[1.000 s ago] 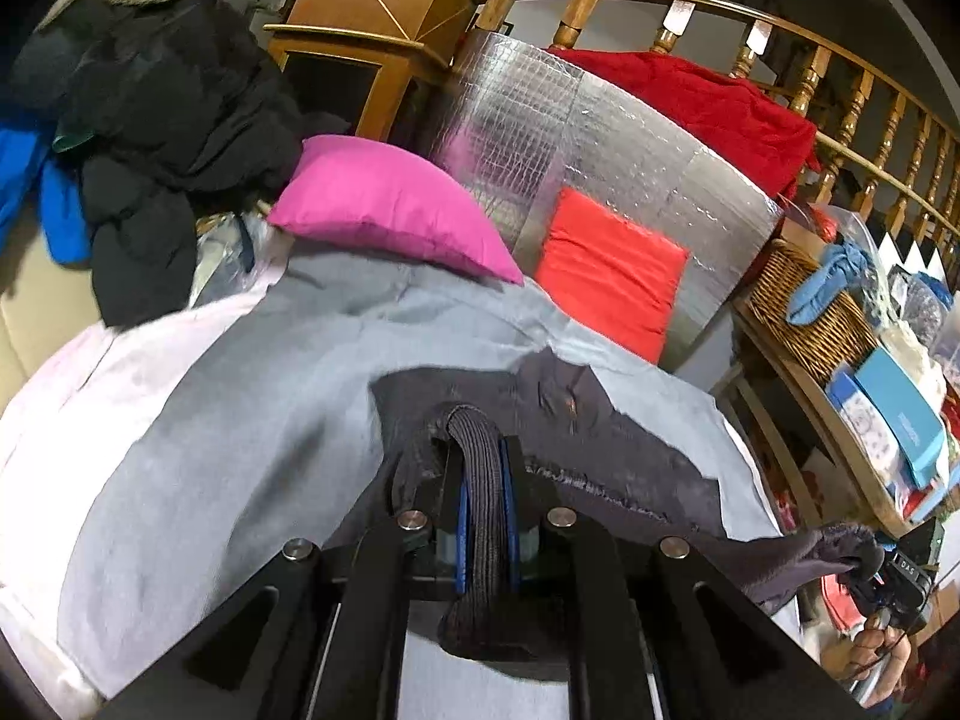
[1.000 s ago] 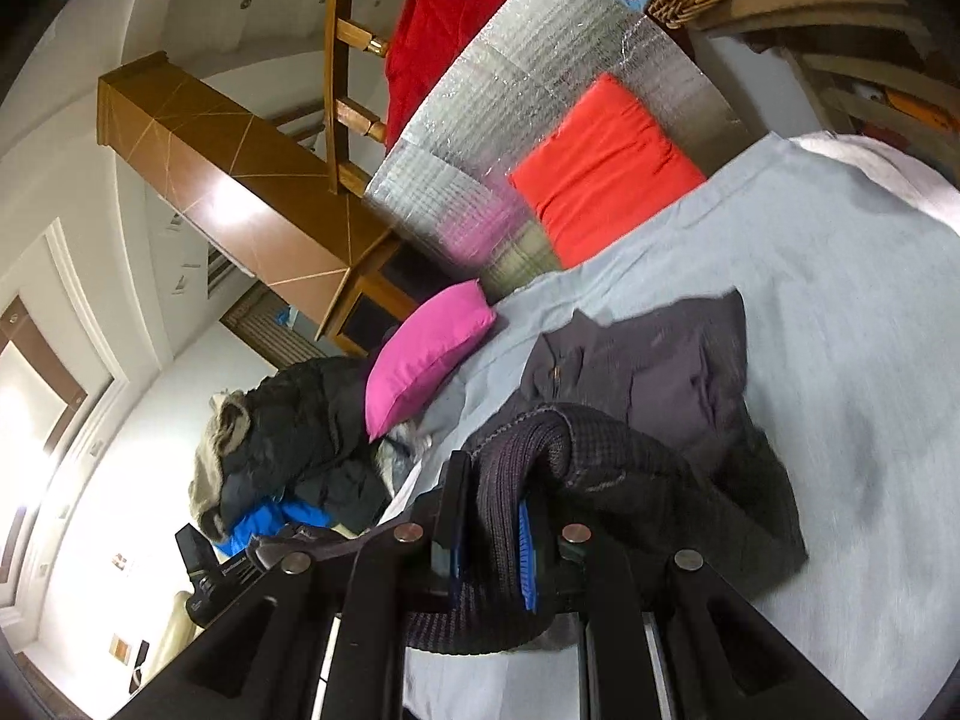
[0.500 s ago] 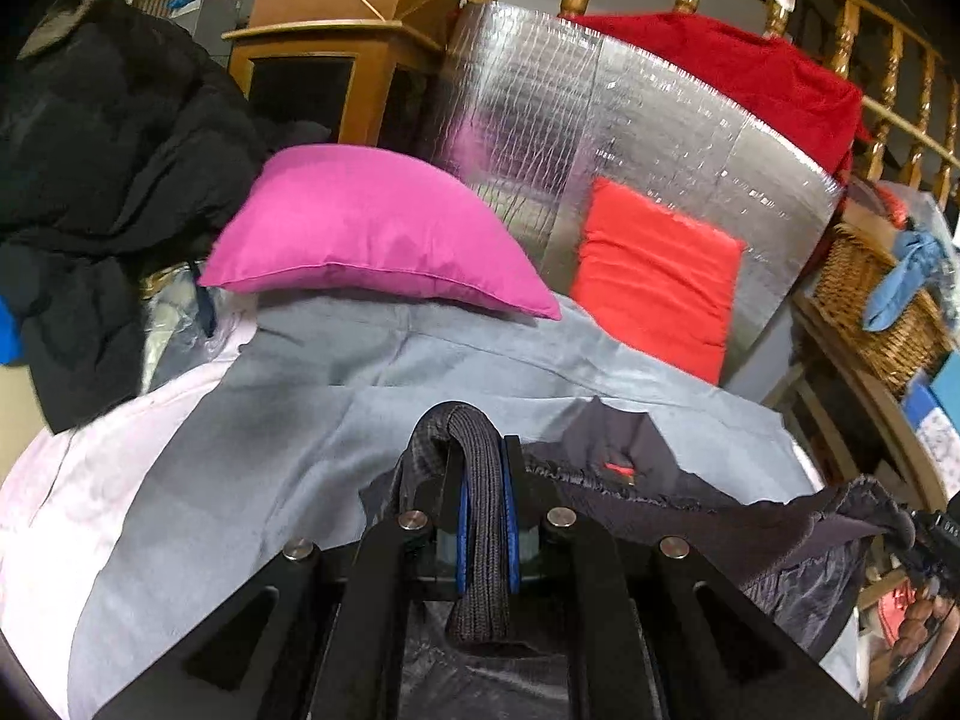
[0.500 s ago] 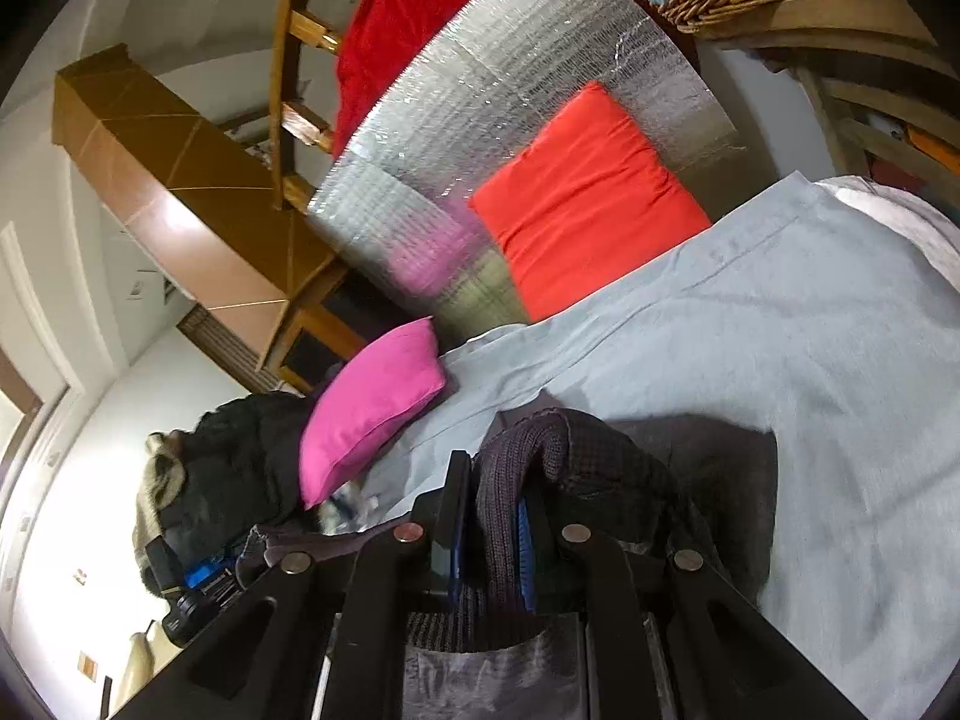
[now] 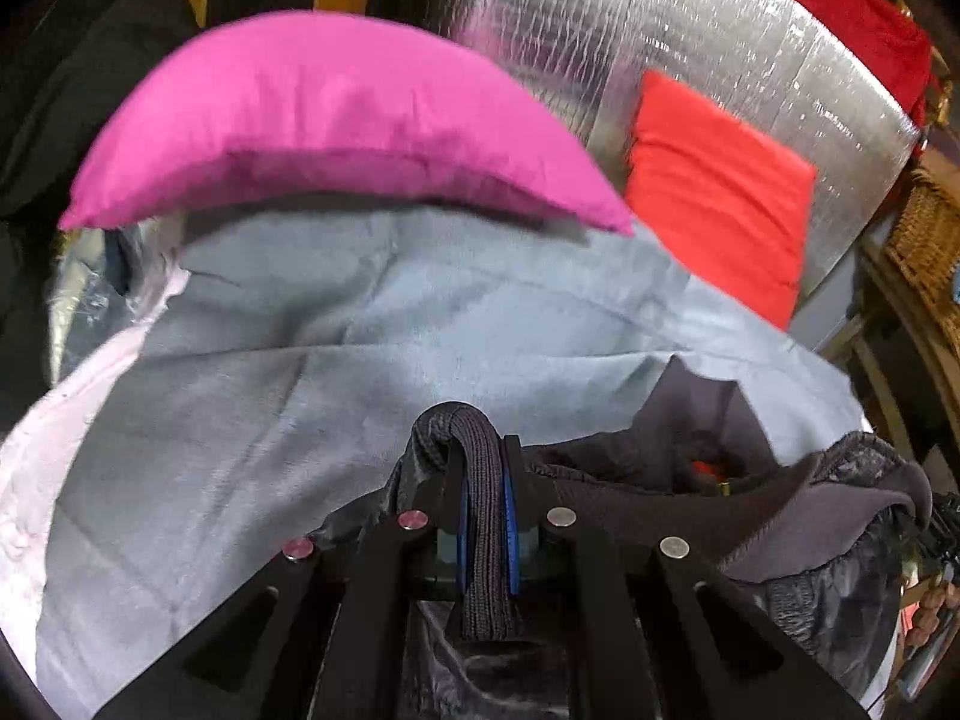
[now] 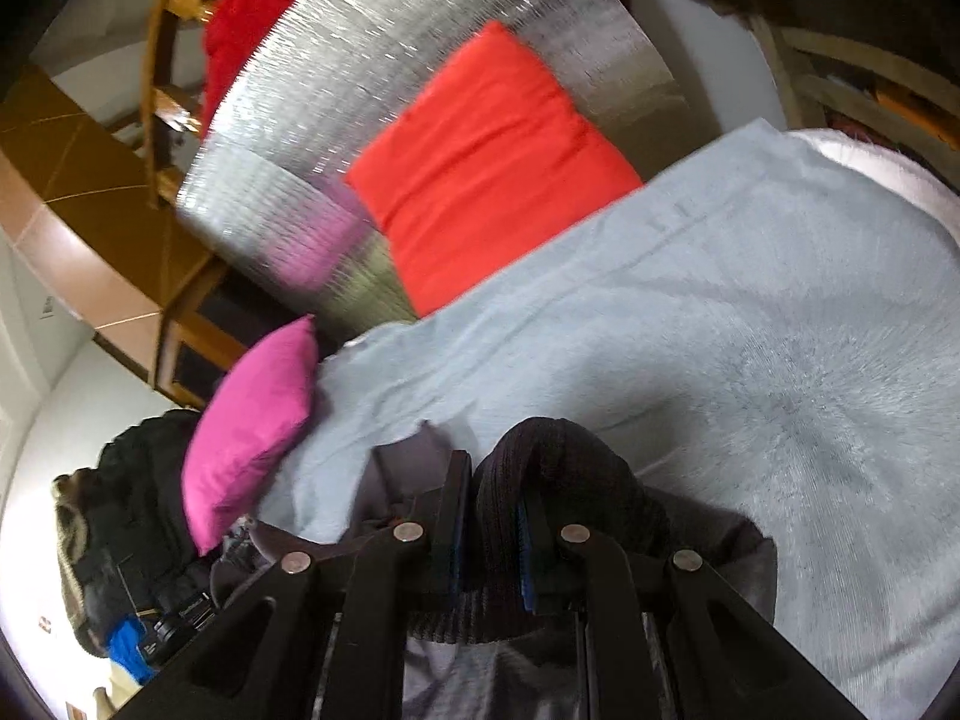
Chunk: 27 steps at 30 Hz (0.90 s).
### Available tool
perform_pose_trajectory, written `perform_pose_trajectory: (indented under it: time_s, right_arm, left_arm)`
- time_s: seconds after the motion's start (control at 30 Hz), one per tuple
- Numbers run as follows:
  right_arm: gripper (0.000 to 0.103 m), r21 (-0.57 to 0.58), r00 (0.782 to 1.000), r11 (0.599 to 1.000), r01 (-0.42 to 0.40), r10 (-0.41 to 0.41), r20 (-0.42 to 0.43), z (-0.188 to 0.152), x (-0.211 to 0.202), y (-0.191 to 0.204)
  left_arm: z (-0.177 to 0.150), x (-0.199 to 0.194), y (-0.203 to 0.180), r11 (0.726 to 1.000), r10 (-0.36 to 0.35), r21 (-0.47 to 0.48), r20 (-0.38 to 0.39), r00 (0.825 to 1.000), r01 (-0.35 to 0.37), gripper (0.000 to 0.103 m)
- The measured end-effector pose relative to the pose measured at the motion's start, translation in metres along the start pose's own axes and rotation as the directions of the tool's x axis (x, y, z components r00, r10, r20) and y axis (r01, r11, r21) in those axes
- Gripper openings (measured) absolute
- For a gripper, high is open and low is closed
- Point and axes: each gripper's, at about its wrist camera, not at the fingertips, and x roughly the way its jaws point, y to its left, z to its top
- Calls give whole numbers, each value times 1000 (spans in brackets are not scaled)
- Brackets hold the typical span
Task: Fold large clothes
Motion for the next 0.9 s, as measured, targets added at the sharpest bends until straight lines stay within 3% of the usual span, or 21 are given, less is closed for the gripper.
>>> perform_pose_trajectory:
  time_s: [0.2,0.37,0.5,0.53,0.6,0.63,0.67,0.7,0.73,0.77,0.9]
  right_arm:
    - [13,20,997,998,63,-62,-34,-2,23,-18]
    - [13,34,993,994,106,-104,-58,-2,34,-23]
    - [17,116,994,989,88,-80,-70,-5,41,-36]
    - [18,142,994,987,81,-70,-78,-5,42,-40]
    - [19,151,996,986,71,-61,-70,-4,39,-40]
    - [24,151,996,986,63,-54,-64,-3,37,-39]
    - [29,154,998,987,48,-41,-49,-1,32,-38]
    - [54,161,999,987,27,-22,-29,0,27,-36]
    - [90,174,1000,985,9,-9,2,2,20,-35]
    - [98,179,999,984,21,-28,39,3,10,-34]
    - [99,122,998,992,25,-31,52,9,-8,-27]
  left_arm:
    - [1,36,-4,999,32,26,-68,997,-31,11]
    - [2,54,2,999,28,-16,-93,995,-29,14]
    - [5,54,7,999,-4,-51,-126,992,-3,15]
    - [7,53,9,998,-17,-68,-138,990,8,18]
    - [12,46,15,994,-39,-109,-138,990,24,45]
    - [15,36,20,992,-15,-125,-98,995,2,73]
    - [17,25,25,990,17,-141,-43,999,-23,88]
    - [18,18,29,987,33,-154,-8,999,-34,90]
    - [19,9,37,983,44,-180,30,999,-38,90]
    - [19,6,43,980,48,-194,33,998,-40,90]
    - [12,-3,60,983,85,-167,44,995,-77,90]
